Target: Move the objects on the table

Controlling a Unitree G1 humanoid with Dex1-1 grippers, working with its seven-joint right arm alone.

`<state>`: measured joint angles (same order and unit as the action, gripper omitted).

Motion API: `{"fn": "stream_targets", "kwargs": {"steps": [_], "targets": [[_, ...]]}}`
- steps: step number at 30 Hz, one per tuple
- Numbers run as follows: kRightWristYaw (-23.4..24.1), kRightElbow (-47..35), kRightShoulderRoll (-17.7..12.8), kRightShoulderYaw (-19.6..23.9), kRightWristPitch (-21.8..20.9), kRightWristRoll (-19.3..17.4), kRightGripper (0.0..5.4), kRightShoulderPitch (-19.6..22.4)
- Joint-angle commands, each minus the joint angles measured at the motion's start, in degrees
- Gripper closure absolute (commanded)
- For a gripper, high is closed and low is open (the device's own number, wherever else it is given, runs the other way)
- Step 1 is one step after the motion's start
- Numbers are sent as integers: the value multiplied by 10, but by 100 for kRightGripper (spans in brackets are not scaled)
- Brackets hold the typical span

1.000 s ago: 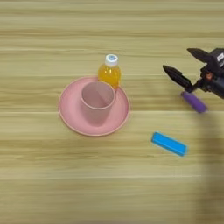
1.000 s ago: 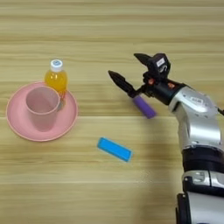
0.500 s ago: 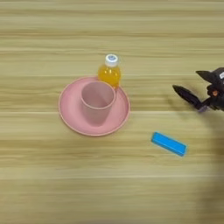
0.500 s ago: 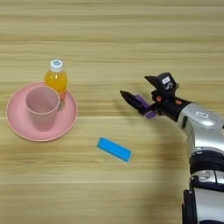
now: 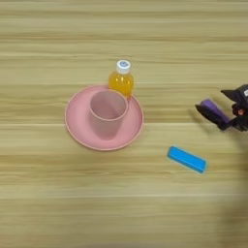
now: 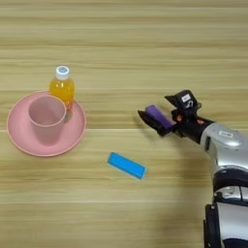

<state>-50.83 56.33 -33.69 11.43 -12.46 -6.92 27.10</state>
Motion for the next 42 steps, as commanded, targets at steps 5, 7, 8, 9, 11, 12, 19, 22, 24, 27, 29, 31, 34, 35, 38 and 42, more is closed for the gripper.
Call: {"fn": "stream_targets", "kwargs": {"steps": [5,7,8,9,11,12,19,22,24,27,29,31,34,35,38,42], "targets": [[21,35,-41,6,-27,9,3,68],[24,48,-41,6,-28,12,3,72],[26,54,-41,6,-28,13,3,73],[27,60,-42,6,-29,14,3,74],[29,70,-42,6,-30,15,3,77],[29,74,-42,7,-30,14,3,78],[37,108,-40,8,-26,16,3,86],[38,115,-40,7,-25,18,3,89],[38,119,-39,8,-24,20,3,90],[39,124,-37,7,-24,23,3,90],[41,127,-36,7,-24,24,3,90],[43,129,-36,6,-24,25,3,90],[44,132,-36,6,-24,27,43,90],[44,134,-36,7,-23,27,63,90],[45,137,-35,8,-22,28,107,91],[41,140,-33,11,-19,25,155,91]]}}
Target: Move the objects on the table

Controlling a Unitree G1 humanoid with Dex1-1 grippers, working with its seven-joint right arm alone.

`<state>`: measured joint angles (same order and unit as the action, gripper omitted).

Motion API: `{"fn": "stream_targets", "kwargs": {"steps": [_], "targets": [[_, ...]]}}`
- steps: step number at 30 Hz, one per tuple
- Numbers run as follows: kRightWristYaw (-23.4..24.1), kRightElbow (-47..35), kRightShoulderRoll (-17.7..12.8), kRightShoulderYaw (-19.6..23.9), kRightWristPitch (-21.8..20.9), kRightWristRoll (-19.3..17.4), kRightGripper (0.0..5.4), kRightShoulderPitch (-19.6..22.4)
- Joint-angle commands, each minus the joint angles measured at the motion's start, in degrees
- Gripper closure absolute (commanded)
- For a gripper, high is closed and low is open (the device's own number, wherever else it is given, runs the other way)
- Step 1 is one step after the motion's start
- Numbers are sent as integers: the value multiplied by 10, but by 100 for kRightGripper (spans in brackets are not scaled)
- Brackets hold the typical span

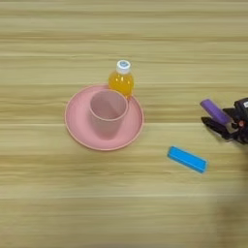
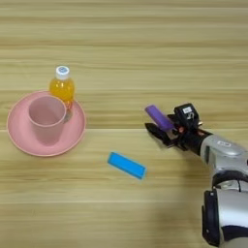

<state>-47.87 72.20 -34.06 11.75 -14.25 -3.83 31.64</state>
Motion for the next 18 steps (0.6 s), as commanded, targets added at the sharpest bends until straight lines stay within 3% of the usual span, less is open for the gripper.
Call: {"fn": "stream_targets", "kwargs": {"steps": [1,18], "targets": [[8,-20,-29,9,0,-8,167,46],[-2,-19,-26,7,7,-5,354,46]]}}
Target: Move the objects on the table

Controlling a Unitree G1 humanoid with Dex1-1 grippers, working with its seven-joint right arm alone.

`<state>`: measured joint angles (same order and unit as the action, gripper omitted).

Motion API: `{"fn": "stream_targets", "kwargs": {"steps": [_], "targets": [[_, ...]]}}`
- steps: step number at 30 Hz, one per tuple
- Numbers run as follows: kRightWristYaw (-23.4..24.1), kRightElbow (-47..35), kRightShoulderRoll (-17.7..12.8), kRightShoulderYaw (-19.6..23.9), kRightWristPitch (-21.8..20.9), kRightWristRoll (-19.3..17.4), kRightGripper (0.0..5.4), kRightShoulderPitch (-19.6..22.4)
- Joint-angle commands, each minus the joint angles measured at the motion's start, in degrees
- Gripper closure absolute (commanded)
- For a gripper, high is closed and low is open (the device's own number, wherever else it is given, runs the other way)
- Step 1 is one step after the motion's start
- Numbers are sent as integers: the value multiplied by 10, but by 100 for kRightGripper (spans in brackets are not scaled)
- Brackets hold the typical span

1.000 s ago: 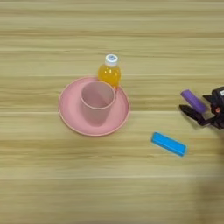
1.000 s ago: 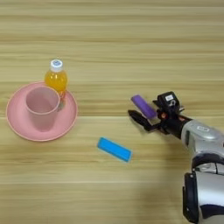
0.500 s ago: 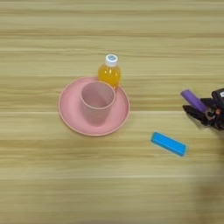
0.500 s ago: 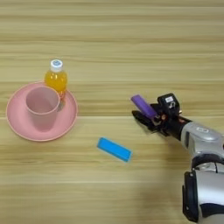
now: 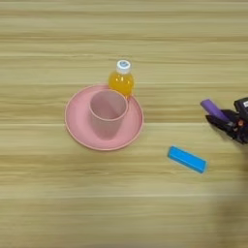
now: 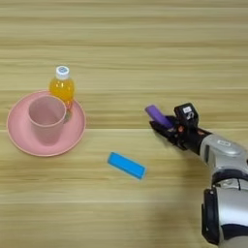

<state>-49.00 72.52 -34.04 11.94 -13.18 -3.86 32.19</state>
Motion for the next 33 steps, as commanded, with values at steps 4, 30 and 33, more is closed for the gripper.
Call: {"fn": "stream_targets", "kwargs": {"steps": [4,30,33], "targets": [[8,-22,-26,5,-4,-4,396,41],[-52,-129,10,-2,-25,-18,400,28],[-59,-161,21,-7,-20,-21,400,19]]}}
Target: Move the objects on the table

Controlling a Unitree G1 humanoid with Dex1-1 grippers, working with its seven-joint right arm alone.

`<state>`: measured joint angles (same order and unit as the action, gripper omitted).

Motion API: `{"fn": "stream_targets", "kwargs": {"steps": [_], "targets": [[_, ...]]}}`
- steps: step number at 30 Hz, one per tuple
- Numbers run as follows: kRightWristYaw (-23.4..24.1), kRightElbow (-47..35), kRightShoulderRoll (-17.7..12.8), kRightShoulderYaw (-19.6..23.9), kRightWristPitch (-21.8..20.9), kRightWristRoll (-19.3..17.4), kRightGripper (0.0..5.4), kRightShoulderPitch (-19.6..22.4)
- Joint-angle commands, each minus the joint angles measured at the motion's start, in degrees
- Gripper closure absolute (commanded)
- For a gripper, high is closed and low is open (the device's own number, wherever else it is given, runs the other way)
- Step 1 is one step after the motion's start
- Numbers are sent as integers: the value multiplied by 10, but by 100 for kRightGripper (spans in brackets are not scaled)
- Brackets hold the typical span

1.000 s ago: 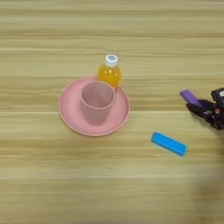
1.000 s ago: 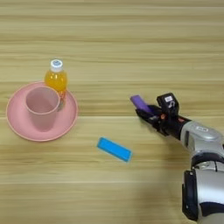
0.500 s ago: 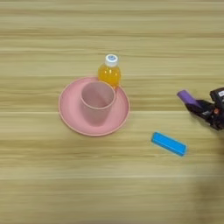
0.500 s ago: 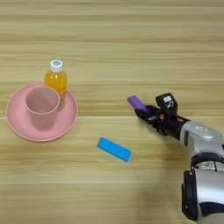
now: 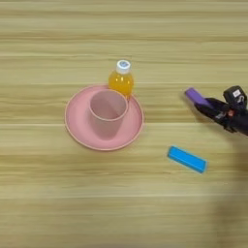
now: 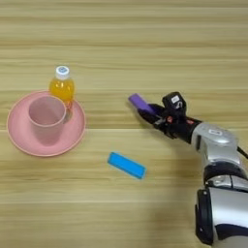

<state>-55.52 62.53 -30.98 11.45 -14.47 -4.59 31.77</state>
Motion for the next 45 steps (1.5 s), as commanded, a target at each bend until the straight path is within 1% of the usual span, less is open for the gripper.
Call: {"fn": "stream_targets", "kwargs": {"steps": [1,5,12,18,25,36,37,38,45], "targets": [[4,-72,-6,-4,-5,-15,400,20],[3,-100,15,-18,3,-13,400,11],[8,-97,46,-42,5,-2,400,9],[11,-93,62,-58,6,1,400,7],[11,-97,75,-70,7,3,400,3],[9,-95,80,-76,8,3,400,1],[9,-94,80,-76,8,3,362,1],[9,-94,80,-77,7,3,356,2],[9,-95,81,-77,7,1,262,2]]}}
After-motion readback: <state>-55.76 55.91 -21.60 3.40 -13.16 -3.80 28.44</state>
